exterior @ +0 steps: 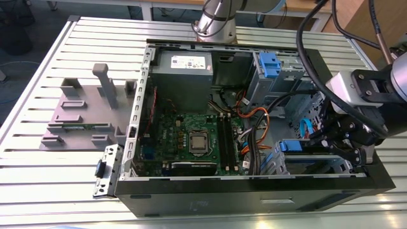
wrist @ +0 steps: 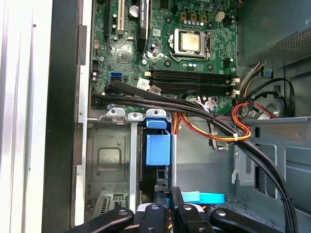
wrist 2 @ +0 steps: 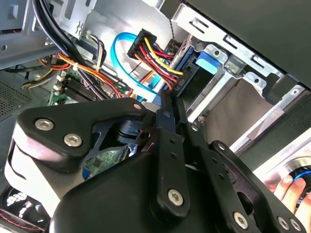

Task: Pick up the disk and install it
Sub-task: 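Insert the second disk wire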

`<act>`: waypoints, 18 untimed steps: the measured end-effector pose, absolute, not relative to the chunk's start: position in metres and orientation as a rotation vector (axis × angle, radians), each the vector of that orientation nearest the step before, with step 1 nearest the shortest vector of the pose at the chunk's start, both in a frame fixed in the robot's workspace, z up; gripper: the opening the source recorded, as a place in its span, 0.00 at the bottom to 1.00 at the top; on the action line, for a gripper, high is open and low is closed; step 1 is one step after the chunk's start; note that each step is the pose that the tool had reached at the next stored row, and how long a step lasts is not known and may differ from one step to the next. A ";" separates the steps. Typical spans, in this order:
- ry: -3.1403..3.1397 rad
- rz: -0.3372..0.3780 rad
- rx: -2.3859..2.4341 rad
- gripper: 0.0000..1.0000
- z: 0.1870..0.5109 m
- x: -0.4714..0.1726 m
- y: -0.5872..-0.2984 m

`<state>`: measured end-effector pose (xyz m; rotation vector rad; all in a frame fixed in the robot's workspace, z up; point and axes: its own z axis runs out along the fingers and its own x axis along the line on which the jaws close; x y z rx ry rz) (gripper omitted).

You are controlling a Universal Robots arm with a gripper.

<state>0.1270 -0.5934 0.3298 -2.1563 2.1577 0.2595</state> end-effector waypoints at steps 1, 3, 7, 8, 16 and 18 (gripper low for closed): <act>2.158 0.260 -2.156 0.16 0.329 0.127 -0.593; 2.157 0.260 -2.156 0.16 0.329 0.127 -0.593; 2.157 0.260 -2.156 0.16 0.328 0.127 -0.593; 2.157 0.261 -2.156 0.16 0.328 0.127 -0.593; 2.157 0.261 -2.156 0.30 0.328 0.127 -0.593; 2.157 0.261 -2.156 0.30 0.328 0.127 -0.593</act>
